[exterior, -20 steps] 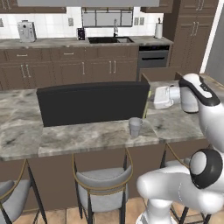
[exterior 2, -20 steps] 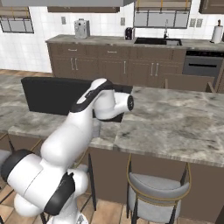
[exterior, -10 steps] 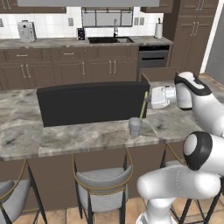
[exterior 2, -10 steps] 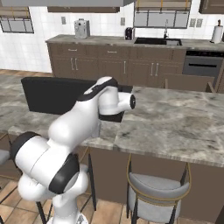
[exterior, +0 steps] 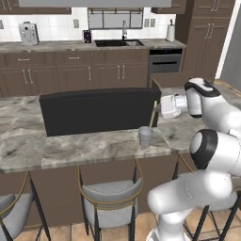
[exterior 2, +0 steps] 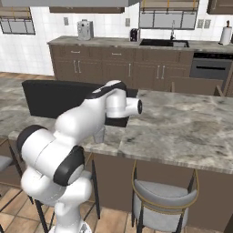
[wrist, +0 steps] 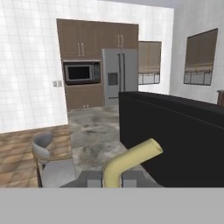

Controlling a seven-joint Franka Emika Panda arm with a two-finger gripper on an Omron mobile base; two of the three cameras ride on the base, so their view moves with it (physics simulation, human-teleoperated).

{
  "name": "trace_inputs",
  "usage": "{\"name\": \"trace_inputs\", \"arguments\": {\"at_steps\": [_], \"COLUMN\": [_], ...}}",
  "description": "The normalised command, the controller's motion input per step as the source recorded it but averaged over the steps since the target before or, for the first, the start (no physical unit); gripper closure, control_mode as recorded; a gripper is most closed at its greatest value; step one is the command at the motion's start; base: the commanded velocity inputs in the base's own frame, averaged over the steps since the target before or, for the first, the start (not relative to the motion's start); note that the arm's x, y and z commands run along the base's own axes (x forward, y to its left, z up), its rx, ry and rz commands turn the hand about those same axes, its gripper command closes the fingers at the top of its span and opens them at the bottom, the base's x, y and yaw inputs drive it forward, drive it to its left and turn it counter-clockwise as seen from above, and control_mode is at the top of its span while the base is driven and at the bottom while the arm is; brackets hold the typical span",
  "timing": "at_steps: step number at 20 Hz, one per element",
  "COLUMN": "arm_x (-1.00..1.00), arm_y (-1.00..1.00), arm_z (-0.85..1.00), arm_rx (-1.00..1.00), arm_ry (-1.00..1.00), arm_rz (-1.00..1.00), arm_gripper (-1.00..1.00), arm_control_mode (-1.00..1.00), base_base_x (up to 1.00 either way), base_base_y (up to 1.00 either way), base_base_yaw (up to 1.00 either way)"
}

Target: Take a straw from the drawer in front and place it inside the glass cup on the dining counter.

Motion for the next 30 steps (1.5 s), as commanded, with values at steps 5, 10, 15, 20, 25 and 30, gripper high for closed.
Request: {"name": "trace_inputs", "arguments": {"at_steps": [5,10,15,20,25,30], "arm_x": [0.16,0.11,0.15,0.16,0.15,0.17], "arm_y": [0.0,-0.04,-0.02,0.0,0.0,0.0], "arm_z": [-0.18,-0.2,-0.19,-0.15,-0.19,-0.19], "arm_rx": [0.0,0.0,0.0,0.0,0.0,0.0], "arm_ry": [0.0,0.0,0.0,0.0,0.0,0.01], "arm_rz": [0.03,0.01,0.0,0.0,0.0,0.0], "arm_gripper": [1.0,1.0,1.0,1.0,1.0,1.0], "arm_control_mode": [-1.0,-1.0,-1.0,-1.0,-1.0,-1.0], "base_base_x": [0.0,0.0,0.0,0.0,0.0,0.0], "base_base_y": [0.0,0.0,0.0,0.0,0.0,0.0], "base_base_yaw": [0.0,0.0,0.0,0.0,0.0,0.0]}}
